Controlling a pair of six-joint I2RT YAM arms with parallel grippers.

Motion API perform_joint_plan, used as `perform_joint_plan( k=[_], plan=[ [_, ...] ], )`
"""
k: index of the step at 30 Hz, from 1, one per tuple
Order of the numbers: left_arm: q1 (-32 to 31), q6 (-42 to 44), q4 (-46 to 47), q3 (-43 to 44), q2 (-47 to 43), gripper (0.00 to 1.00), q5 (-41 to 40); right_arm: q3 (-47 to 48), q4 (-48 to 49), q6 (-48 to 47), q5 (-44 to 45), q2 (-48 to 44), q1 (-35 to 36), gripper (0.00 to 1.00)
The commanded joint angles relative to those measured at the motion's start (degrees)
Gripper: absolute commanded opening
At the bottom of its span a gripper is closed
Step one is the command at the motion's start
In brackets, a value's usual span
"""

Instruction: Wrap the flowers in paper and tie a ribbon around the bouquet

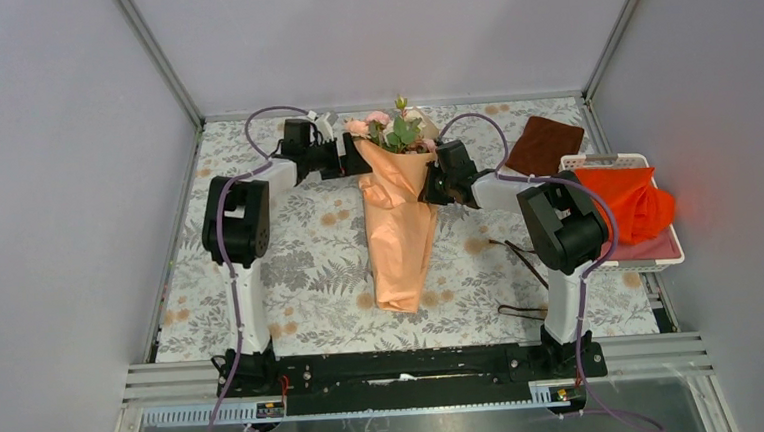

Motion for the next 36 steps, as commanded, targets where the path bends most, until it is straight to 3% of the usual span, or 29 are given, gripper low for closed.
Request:
perform_joint_plan(
  k=[1,6,15,22,27,32,36],
  plan=[
    [-0.89,-2.43,4.60,0.80,2.97,0.98,-1.63,-0.66,-0.19,-1.34,1.00,-0.67,0.05,0.06],
    [-1.86,-4.87,5.81,0.58,4.93,0.94,-2.77,-0.94,-0.47,-1.69,1.27,-0.63,0.22,0.11],
    [-2.54,-9.79,12.11,-2.43,4.30,0.69,-3.16,0.42,-4.31,-5.25,4.24,-2.64,1.13,0.31],
    [-3.24,-13.00,14.36,-3.33,3.89,0.30,-1.33,-0.39,-5.48,-6.16,6.62,-2.93,2.61,0.43],
    [-3.31,-13.48,15.52,-4.73,2.47,0.02,-1.62,-0.47,-9.65,-11.03,17.40,-5.49,6.36,0.49],
    [-3.20,-13.57,15.23,-5.15,1.80,0.00,-2.14,0.11,-14.18,-18.77,32.18,-7.79,14.40,0.51],
    [-3.27,-13.40,14.67,-5.31,1.72,0.00,-3.00,-3.73,-11.68,-25.61,41.97,-10.38,23.02,0.52]
  ],
)
